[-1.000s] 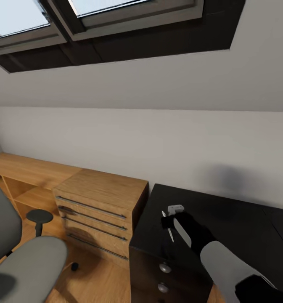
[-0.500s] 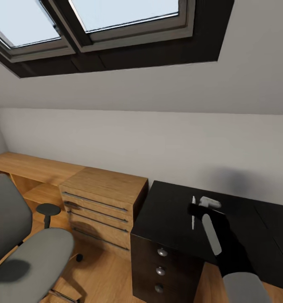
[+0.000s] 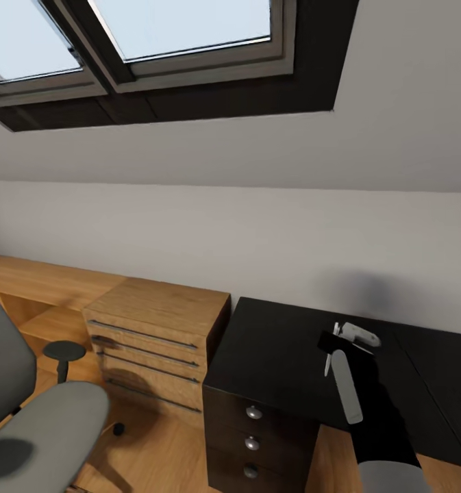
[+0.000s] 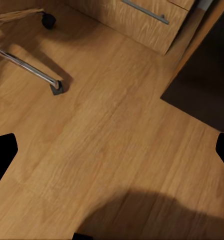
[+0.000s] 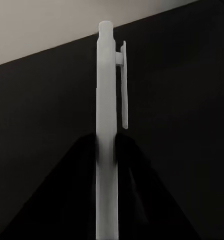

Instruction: In the bedroom, organize the workspace by keeping the computer under the desk, ensuring the monitor is on the desk, placing the keyboard on the desk next to the monitor, placing the mouse on the desk next to the keyboard, moving the folder from the swivel chair onto the desk next to the mouse, stacking the notebook on top of the folder with the pen on top of the notebook, and positioning the swivel chair next to the desk.

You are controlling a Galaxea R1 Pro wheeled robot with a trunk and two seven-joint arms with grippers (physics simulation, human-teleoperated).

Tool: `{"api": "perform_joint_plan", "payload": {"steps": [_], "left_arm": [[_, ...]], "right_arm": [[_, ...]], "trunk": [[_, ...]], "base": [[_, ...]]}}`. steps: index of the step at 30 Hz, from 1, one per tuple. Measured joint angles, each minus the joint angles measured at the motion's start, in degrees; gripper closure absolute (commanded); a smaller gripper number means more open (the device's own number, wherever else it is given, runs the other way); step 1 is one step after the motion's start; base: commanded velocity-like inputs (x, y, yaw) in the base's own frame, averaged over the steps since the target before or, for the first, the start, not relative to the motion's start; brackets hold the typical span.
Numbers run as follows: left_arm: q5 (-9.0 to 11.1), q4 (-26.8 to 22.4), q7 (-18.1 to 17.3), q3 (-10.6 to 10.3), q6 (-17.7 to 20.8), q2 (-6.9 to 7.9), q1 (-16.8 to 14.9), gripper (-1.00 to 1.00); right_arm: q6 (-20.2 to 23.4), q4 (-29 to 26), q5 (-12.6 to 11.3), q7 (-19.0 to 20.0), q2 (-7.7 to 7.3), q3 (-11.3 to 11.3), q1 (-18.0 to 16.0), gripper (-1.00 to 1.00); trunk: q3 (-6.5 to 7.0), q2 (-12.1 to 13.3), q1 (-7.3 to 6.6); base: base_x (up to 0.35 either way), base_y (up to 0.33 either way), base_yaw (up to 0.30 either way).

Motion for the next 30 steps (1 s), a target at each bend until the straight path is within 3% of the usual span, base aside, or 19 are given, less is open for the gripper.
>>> {"api": "perform_joint_plan", "payload": {"steps": [3,10,18,30], "left_arm": [[0.00,0.11,-0.09,0.01,-0.03,0.03,0.00,-1.00],[0.00,0.78,-0.19,0.01,-0.35,0.11,0.00,-1.00],[-0.04,1.54,-0.14,0.00,-0.42,0.19,0.00,-1.00],[-0.08,1.79,-0.17,0.01,-0.29,0.20,0.00,-1.00]], "right_arm": [[-0.26,0.09,0.08,-0.12,-0.13,-1.26,0.04,1.00],[-0.33,0.16,0.12,0.06,-0.88,-10.11,0.07,1.00],[-0.50,0.24,0.02,0.09,-0.93,-10.82,0.07,1.00],[-0.53,2.13,0.10,0.10,-0.93,-10.88,0.08,1.00]], "trunk": [[0.19,0.00,0.00],[0.65,0.00,0.00],[1.17,0.00,0.01],[1.96,0.00,0.04]], "base": [[0.000,0.000,-0.226],[0.000,0.000,-0.229],[-0.021,0.000,-0.231],[-0.284,0.000,-0.232]]}}
